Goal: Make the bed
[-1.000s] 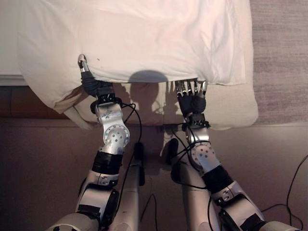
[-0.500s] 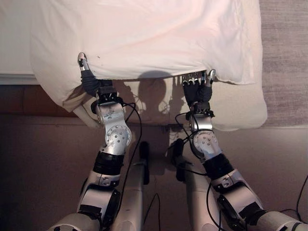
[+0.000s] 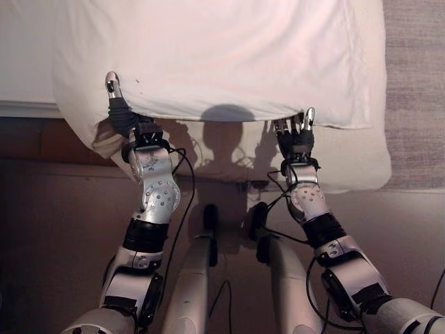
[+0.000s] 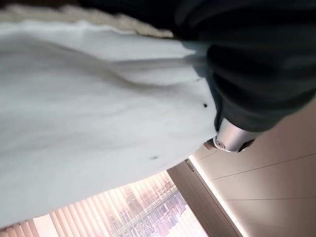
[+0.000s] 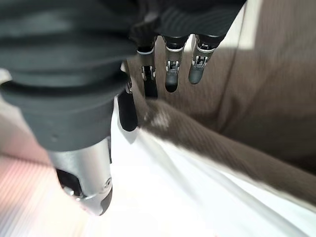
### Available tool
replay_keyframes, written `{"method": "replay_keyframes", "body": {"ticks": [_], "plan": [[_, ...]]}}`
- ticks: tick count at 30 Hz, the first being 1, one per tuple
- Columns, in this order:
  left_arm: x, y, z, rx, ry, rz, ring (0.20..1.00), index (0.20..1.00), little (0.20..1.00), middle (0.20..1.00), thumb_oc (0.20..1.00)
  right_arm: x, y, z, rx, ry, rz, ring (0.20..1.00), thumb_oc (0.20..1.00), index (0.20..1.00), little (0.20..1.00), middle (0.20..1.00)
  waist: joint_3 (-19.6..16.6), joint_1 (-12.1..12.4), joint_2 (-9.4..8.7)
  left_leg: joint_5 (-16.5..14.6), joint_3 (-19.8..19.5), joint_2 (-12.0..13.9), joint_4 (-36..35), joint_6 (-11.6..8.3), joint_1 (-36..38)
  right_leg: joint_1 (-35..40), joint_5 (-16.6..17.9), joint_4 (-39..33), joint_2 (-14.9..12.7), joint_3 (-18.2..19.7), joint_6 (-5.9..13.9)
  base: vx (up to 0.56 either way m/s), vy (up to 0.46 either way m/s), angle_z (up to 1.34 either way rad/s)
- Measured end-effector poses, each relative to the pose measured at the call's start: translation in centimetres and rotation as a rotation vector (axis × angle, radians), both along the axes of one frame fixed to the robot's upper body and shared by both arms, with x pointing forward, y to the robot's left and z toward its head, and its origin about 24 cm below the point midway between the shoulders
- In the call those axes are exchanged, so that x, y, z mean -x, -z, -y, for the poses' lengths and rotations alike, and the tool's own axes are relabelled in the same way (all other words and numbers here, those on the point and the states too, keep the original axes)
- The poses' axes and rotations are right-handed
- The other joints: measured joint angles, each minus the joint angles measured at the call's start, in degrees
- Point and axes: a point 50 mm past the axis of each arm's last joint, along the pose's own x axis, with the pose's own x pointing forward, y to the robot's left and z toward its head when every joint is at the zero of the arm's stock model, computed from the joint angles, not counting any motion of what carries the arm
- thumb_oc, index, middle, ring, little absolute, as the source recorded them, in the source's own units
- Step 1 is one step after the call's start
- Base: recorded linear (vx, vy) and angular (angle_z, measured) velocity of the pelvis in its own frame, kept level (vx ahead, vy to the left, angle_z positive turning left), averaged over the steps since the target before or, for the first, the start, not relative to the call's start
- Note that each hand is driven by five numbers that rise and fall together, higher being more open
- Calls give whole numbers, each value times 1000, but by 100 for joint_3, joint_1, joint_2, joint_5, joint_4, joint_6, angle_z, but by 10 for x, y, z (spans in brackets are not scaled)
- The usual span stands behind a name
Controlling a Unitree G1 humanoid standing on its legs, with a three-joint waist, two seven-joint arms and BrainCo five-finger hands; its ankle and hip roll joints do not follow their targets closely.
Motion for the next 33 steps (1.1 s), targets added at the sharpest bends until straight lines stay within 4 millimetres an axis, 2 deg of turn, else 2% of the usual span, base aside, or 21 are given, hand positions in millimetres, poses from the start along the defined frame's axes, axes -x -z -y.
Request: {"method": "replay_keyframes", "body": {"ticks": [8, 22, 28, 32, 33], "plan": [[0, 0, 0, 2, 0, -2, 200, 200, 200, 200, 200, -1, 1, 1, -4, 6, -38, 1000, 1000, 1000, 1000, 1000, 0, 3, 0, 0, 5, 0, 29, 0, 0, 4, 1, 17, -2, 6, -2, 0, 0, 0], [0, 2, -1, 1, -1, -8, 200, 200, 200, 200, 200, -19, -49, 22, -44, 78, 73, 1000, 1000, 1000, 1000, 1000, 0, 3, 0, -1, 13, 0, 41, 1, 9, 12, 2, 16, -3, 14, -3, 0, 4, 0], [0, 5, -1, -6, -1, -8, 200, 200, 200, 200, 200, -22, -56, 24, -33, 83, 108, 1000, 1000, 1000, 1000, 1000, 0, 12, 0, -1, 15, 0, 27, 2, 8, 11, 2, 4, -2, 15, -3, 0, 0, 0], [1, 5, -1, -13, 1, -1, 200, 200, 200, 200, 200, -24, -56, 32, -16, 107, 100, 1000, 1000, 1000, 1000, 1000, 0, 25, 1, -1, 15, 0, 7, 2, 6, 5, 2, -12, 0, 15, -3, 0, 0, 0], [1, 6, -1, -14, 1, -1, 200, 200, 200, 200, 200, -24, -56, 33, -16, 108, 107, 583, 583, 583, 583, 583, 0, 24, 1, -1, 15, 1, 5, 1, 5, 4, 2, -13, 2, 15, -3, 0, 0, 0]]}}
